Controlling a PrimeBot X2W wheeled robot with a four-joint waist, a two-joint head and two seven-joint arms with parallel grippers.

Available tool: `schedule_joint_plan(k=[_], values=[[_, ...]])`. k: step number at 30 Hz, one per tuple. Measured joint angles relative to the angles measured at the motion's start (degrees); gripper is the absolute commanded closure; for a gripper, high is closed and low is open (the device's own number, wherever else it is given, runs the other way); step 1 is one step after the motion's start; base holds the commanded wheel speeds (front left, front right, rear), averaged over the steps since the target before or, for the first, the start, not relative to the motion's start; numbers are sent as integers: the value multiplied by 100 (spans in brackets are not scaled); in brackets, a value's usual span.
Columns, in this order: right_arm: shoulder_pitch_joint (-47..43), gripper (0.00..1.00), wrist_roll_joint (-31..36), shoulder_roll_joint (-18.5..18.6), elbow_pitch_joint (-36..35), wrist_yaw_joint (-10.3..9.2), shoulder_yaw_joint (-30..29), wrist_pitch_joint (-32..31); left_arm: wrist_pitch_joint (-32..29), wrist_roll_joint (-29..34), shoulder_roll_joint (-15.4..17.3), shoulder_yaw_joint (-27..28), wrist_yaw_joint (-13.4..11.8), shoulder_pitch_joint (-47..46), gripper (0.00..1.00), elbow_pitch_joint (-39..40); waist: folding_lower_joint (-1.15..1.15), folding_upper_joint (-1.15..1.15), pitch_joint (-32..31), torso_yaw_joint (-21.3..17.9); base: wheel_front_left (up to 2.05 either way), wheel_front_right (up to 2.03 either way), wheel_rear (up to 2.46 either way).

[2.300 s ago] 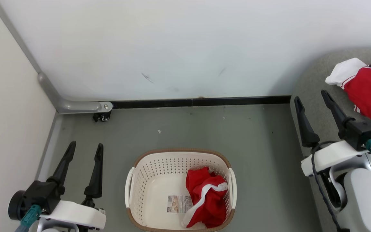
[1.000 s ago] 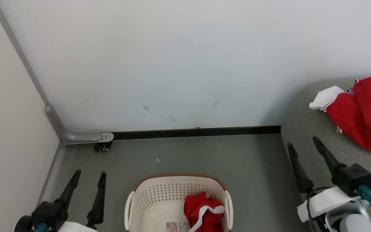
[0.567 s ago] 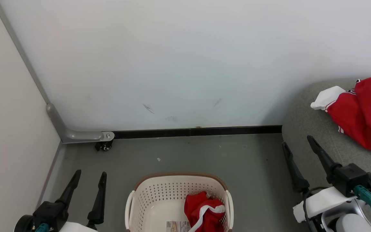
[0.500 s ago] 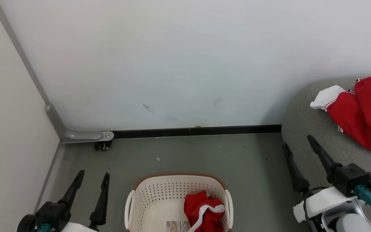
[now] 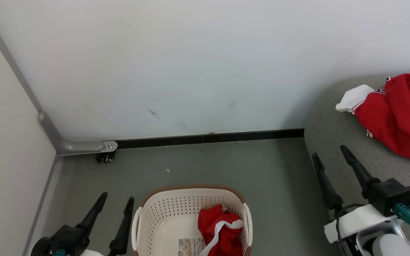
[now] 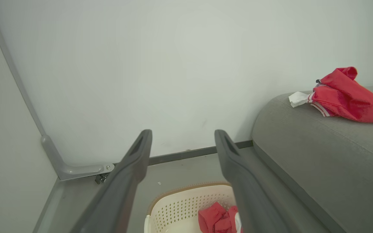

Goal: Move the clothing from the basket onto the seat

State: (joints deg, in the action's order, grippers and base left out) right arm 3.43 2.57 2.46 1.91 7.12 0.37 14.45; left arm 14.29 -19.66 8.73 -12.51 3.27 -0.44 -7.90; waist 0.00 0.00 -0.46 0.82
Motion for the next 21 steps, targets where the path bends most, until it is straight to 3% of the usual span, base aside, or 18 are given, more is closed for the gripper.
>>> schedule_joint_plan(k=[21], values=[[284,0,57,1,-381,0,203,1,-356,136,54,-658,203,-359,0,-215,0,0,589,-333,0,0,0]])
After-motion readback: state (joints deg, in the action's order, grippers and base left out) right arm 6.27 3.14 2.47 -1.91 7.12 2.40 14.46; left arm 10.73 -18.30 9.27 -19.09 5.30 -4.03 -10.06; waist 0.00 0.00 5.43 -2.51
